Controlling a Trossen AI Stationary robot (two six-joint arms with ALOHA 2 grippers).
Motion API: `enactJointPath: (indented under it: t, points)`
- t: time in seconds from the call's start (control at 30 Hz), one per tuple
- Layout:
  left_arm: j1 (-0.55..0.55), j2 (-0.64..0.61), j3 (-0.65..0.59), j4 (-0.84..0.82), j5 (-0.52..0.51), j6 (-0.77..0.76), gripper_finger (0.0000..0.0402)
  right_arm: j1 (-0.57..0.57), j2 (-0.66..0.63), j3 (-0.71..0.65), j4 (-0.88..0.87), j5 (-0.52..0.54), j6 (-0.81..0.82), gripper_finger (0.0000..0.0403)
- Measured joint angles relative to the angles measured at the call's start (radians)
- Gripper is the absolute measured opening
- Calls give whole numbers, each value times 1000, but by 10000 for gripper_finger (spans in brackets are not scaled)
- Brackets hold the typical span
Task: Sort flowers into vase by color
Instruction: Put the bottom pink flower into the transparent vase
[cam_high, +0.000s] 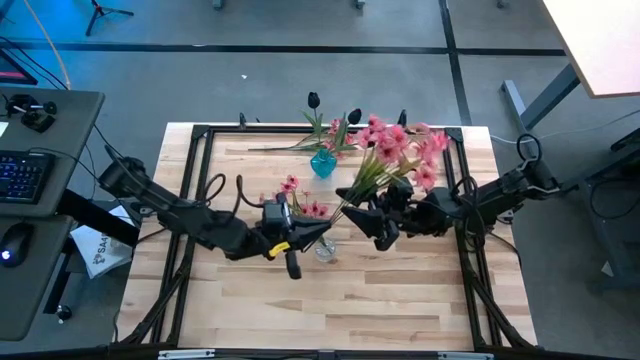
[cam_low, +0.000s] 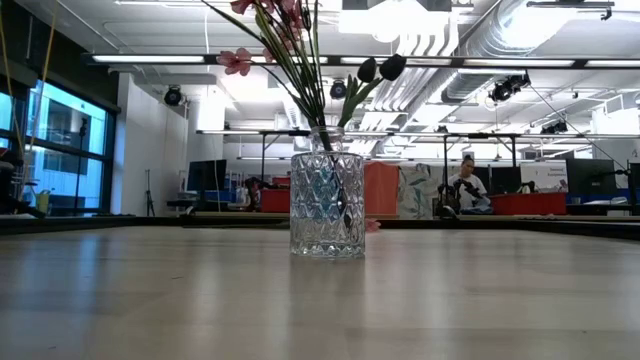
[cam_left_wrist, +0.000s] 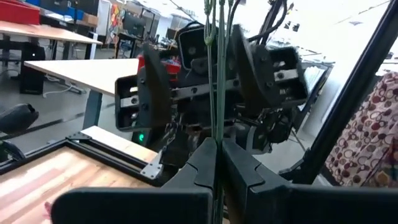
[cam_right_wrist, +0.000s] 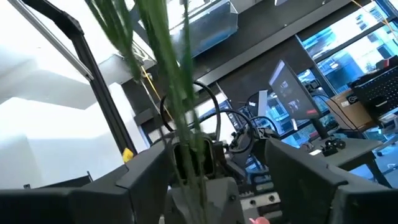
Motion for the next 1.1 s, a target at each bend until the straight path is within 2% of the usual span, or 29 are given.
enactJointPath:
  t: [0.2,0.87,1.0,1.1]
  points:
    - [12,5,0,18,-1,-2,0,0,0,0,-4,1,0,208]
    - [12,5,0,-37,0,-27,0,0,0,0,-2,-15,-11,10]
    - [12,5,1,-41,-14,-24,7,0,0,0,-6,-16,-17,6]
    - [12,5,1,-51,-25,6,30,2,0,0,-8,-15,-20,3]
